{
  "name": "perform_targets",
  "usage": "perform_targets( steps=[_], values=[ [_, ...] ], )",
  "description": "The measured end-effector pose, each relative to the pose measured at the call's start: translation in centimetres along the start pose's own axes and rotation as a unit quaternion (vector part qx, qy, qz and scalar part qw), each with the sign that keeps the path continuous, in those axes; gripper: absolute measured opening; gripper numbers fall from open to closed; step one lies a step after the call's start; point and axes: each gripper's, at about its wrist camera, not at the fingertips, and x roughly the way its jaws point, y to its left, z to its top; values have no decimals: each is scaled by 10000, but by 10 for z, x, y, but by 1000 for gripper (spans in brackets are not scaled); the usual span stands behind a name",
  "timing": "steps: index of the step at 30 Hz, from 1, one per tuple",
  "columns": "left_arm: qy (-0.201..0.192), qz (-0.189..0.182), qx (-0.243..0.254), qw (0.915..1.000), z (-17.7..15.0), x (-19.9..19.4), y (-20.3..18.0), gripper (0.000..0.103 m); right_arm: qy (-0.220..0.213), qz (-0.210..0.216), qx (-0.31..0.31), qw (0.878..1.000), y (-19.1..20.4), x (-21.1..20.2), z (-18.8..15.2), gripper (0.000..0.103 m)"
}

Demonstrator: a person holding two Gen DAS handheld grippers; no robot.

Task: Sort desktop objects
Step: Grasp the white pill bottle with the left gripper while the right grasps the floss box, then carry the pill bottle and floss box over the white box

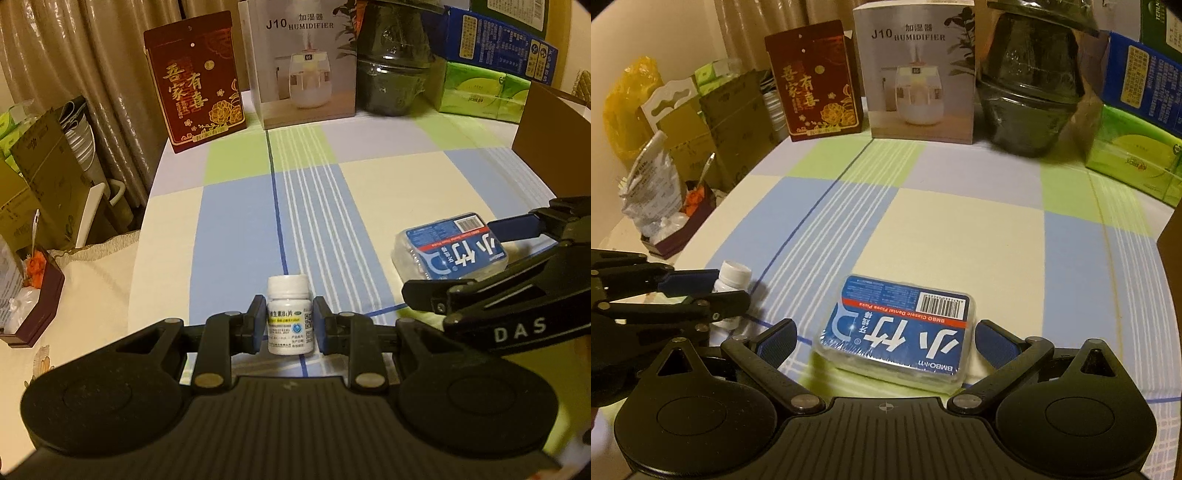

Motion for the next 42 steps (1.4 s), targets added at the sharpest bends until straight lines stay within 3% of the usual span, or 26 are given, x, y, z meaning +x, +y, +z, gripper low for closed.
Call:
perform_targets(
  steps=[2,5,10,15,27,42],
  values=[
    [4,-19,-19,10000,0,1,1,23,19,-74,-36,10000,0,3,-1,90],
    [3,-30,-11,10000,1,3,0,23,-17,-29,-75,10000,-3,2,-2,89],
    [31,-61,16,10000,4,5,-2,23,-8,-37,-51,10000,-7,-1,-4,88],
    [322,-122,-70,9994,5,14,-1,24,12,-75,30,10000,-13,-6,-6,88],
    [386,-234,134,9989,2,12,-12,23,101,-150,107,9998,-22,-19,-16,88],
    [501,-525,211,9971,-13,-19,-38,23,190,-127,283,9993,-25,-51,-40,88]
  ],
)
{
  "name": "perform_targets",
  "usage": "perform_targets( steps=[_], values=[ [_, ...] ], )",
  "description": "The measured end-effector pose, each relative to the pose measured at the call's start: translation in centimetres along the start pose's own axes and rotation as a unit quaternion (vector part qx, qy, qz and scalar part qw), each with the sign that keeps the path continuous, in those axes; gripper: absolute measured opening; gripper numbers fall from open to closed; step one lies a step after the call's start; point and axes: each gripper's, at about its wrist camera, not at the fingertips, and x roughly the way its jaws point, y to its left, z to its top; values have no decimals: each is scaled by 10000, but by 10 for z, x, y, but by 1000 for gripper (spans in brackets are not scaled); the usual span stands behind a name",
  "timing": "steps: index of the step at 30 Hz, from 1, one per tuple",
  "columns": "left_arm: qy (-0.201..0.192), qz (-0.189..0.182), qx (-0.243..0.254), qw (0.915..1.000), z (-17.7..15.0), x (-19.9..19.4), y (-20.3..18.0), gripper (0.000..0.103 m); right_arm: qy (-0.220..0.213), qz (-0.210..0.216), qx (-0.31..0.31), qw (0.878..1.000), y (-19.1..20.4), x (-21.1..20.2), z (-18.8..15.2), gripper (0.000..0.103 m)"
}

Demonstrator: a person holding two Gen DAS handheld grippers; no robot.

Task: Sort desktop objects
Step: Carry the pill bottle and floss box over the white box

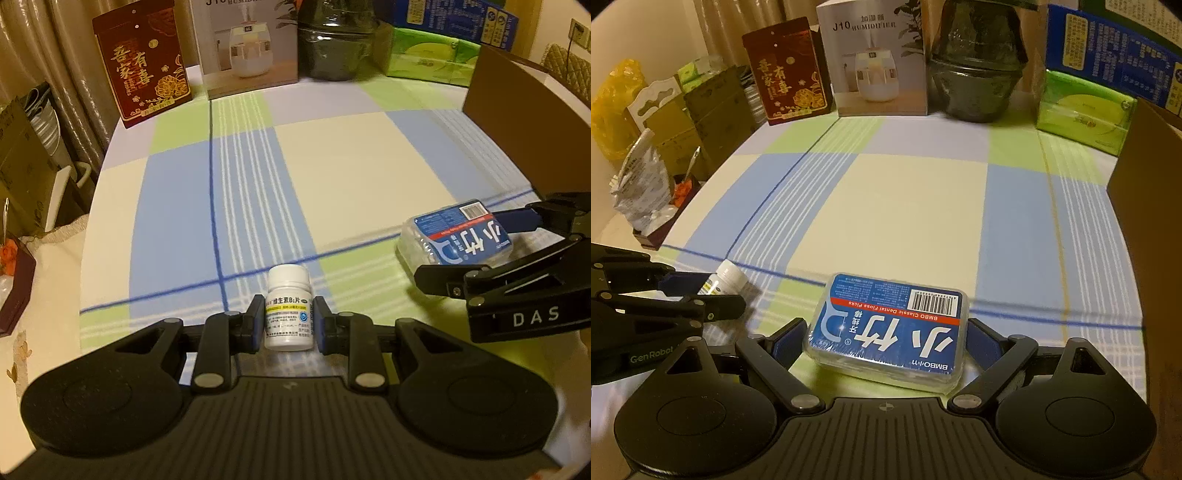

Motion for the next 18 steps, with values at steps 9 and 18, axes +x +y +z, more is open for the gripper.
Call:
perform_targets(
  steps=[9,18],
  values=[
    [-64,-166,58,9998,-6,-32,-22,23,-36,147,59,9999,-4,-39,-14,88],
    [-260,-292,129,9991,-18,-72,-49,23,-162,257,13,9995,-5,-86,-32,88]
  ],
)
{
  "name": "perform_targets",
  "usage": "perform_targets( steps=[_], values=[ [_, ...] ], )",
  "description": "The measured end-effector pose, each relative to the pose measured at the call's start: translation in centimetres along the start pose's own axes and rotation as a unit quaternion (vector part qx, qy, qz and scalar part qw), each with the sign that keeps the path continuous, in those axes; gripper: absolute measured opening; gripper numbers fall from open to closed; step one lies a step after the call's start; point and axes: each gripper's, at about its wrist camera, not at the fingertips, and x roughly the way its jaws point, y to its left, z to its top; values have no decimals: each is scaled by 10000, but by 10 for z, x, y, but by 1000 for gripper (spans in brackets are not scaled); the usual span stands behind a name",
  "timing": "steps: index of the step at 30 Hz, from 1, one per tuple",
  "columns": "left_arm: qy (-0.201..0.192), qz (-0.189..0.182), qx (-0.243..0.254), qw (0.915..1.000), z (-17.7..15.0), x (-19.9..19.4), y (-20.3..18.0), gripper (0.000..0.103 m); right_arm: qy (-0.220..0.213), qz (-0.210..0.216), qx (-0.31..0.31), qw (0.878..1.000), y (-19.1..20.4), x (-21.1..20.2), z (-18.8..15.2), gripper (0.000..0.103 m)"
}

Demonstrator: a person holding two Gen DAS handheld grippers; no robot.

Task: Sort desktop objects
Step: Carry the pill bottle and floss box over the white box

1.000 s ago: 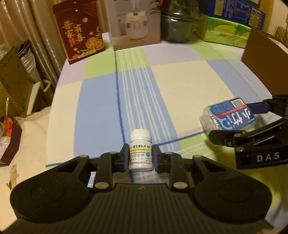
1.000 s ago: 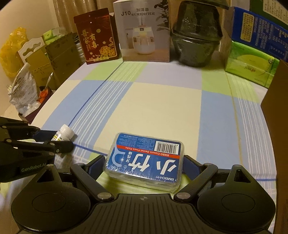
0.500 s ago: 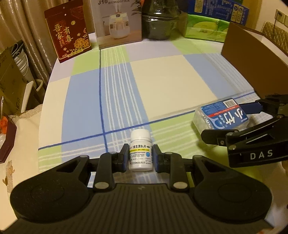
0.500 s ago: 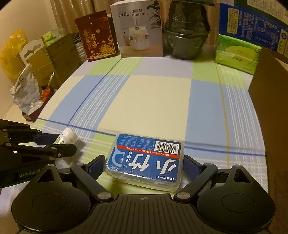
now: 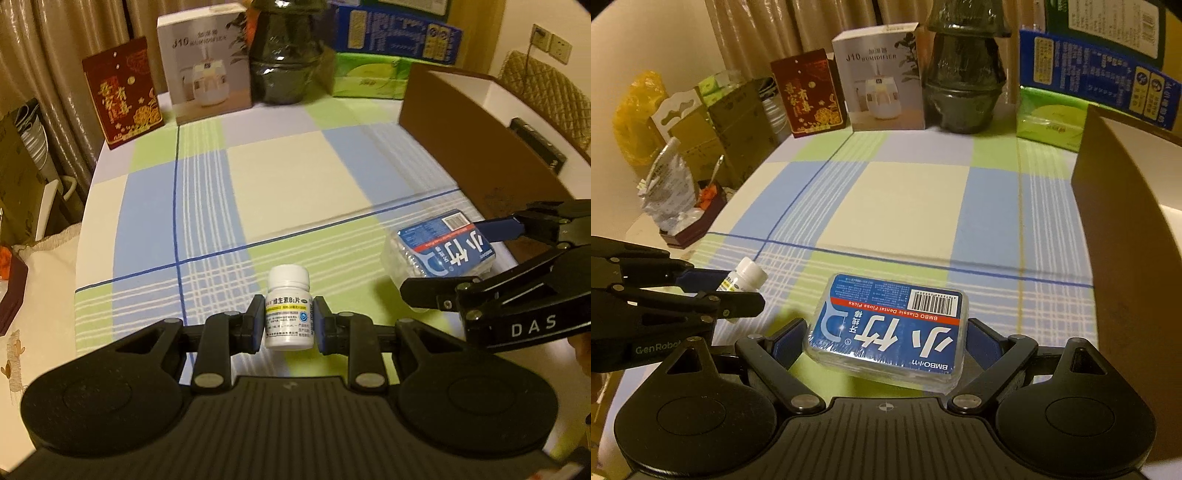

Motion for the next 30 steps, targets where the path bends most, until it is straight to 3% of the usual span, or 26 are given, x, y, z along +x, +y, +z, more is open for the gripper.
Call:
perform_targets(
  steps=[15,30],
  values=[
    [-409,-400,168,9982,-6,-70,-66,23,-342,201,-61,9992,-13,-97,-25,88],
    [-570,-863,658,9925,13,-80,-148,23,-525,-108,240,9983,-71,-168,-52,88]
  ],
)
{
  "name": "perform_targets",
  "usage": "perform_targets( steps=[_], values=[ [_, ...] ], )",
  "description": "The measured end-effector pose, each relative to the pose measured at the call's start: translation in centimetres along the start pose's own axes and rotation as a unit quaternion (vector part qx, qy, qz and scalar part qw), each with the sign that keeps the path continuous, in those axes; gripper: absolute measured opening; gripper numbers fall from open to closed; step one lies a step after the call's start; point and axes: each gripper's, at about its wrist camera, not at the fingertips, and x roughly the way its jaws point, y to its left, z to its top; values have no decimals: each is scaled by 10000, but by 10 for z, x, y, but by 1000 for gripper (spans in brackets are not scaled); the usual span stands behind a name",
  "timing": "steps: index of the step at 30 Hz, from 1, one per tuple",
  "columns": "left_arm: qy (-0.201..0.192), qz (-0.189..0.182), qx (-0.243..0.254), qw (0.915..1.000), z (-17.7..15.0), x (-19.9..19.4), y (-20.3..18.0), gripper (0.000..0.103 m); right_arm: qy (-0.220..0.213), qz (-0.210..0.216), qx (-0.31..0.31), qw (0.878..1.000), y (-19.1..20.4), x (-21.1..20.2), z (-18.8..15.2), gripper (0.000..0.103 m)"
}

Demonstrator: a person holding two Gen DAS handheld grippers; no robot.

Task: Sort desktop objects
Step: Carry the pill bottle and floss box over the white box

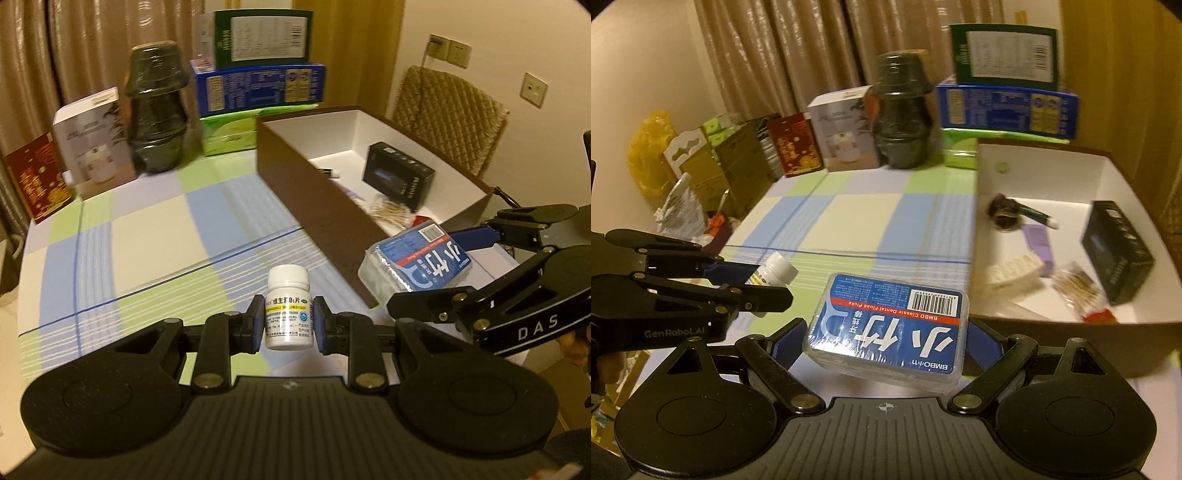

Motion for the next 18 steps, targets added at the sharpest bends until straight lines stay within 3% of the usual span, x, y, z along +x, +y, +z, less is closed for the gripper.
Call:
perform_targets(
  steps=[18],
  values=[
    [-113,-541,556,9969,43,41,-90,23,-233,-478,352,9980,-85,-52,-9,88]
  ],
)
